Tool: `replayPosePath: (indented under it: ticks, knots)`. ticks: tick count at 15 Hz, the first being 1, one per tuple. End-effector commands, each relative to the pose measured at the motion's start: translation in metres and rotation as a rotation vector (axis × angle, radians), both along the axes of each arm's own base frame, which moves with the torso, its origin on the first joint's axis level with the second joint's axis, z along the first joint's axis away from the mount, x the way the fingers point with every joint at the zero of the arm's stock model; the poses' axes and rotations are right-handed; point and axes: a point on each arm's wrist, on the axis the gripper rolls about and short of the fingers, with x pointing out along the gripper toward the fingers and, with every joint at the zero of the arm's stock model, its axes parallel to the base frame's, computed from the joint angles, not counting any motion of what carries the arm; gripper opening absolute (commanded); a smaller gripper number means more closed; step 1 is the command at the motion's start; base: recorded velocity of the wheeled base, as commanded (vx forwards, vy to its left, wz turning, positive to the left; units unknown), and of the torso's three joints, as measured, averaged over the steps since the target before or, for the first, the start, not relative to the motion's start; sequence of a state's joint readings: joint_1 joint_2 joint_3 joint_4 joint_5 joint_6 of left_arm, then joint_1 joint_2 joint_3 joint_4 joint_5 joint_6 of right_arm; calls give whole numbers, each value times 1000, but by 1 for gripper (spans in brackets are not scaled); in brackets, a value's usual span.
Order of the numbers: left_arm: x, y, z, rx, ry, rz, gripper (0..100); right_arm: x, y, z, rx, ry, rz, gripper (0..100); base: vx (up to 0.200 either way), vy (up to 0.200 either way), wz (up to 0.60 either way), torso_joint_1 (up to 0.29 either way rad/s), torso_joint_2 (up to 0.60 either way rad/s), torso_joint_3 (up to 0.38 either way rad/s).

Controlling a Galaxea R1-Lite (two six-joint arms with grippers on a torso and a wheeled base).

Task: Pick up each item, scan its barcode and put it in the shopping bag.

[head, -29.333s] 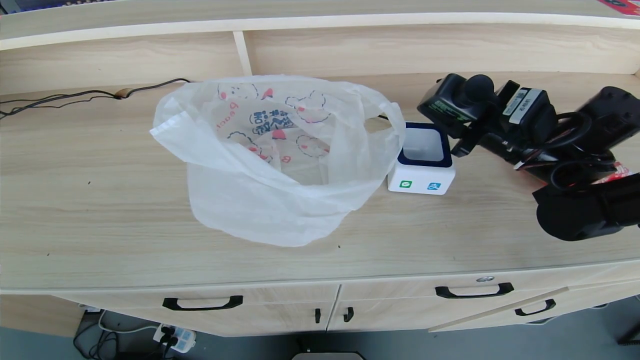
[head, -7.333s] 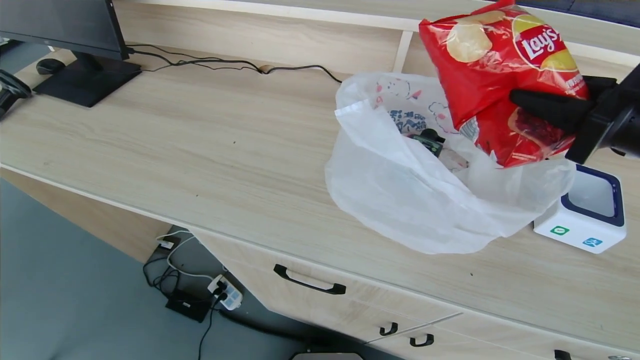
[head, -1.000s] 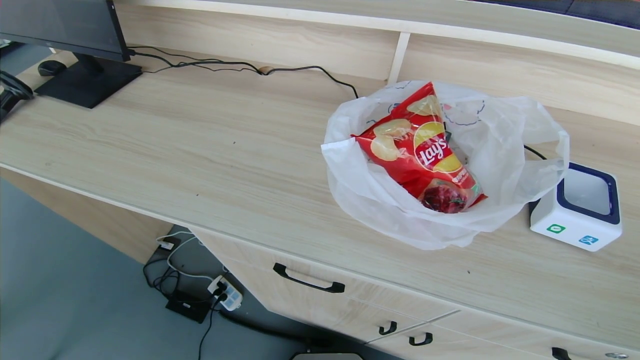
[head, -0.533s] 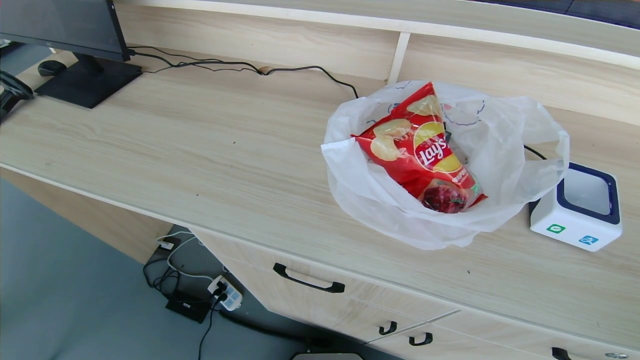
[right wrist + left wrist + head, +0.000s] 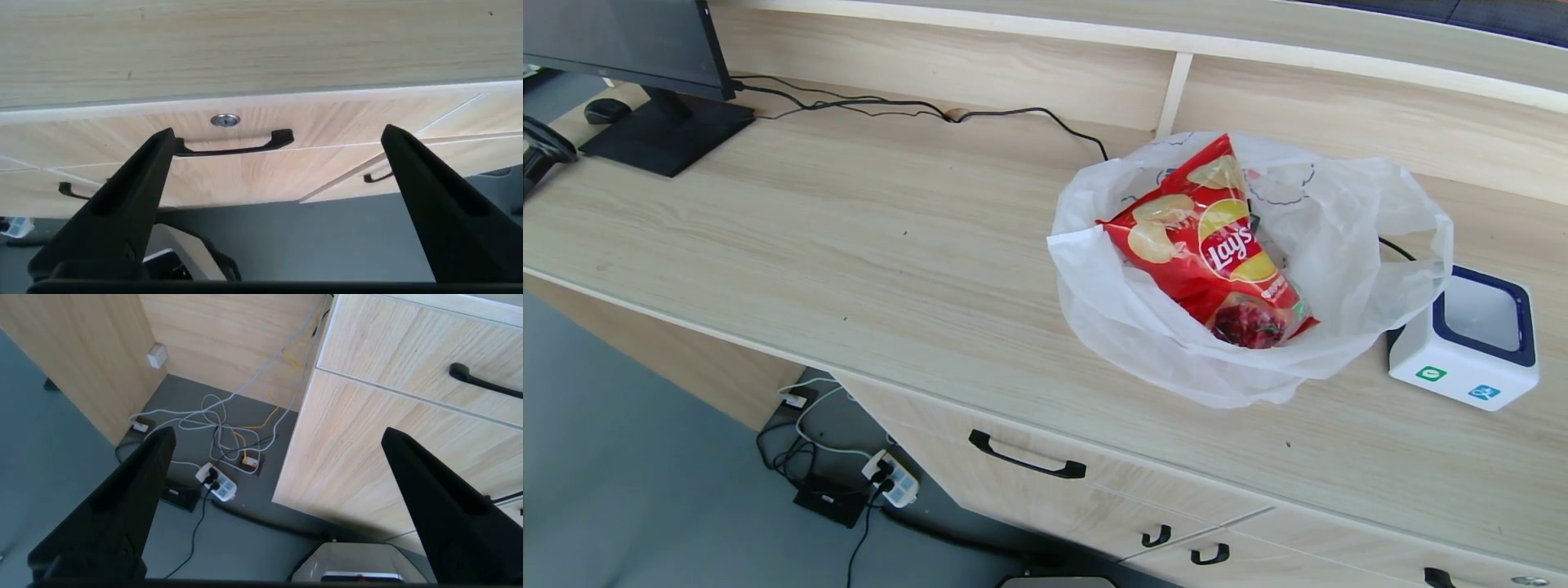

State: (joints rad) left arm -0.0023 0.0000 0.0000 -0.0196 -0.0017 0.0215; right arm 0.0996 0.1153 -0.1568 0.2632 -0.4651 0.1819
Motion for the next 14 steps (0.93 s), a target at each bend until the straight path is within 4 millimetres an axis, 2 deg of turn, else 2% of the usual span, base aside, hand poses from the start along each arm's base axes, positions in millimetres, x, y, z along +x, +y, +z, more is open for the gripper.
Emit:
replayPosePath:
  ticks: [1,2,5,6,7,10,12,14]
  knots:
    - [0,0,0,0,1,-1,100,16,2,3,52,133,-32,100,0,0,0,0,0,0]
    - [0,0,0,0,1,-1,100,17,2,4,80,131,-59,100,0,0,0,0,0,0]
    - [0,0,0,-2,1,1,100,3,8,1,84,-3,-263,100,0,0,0,0,0,0]
    - [0,0,0,0,1,-1,100,-1,10,0,75,-32,-275,100,0,0,0,0,0,0]
    - [0,0,0,2,1,-1,100,-3,11,-2,38,-35,-214,100,0,0,0,0,0,0]
    - [0,0,0,0,1,-1,100,9,12,-11,-67,-97,-5,100,0,0,0,0,0,0]
    - [0,0,0,-3,0,-1,100,12,17,-13,-130,-106,282,100,0,0,0,0,0,0]
    - [0,0,0,-3,0,-1,100,13,20,-14,-184,-113,407,100,0,0,0,0,0,0]
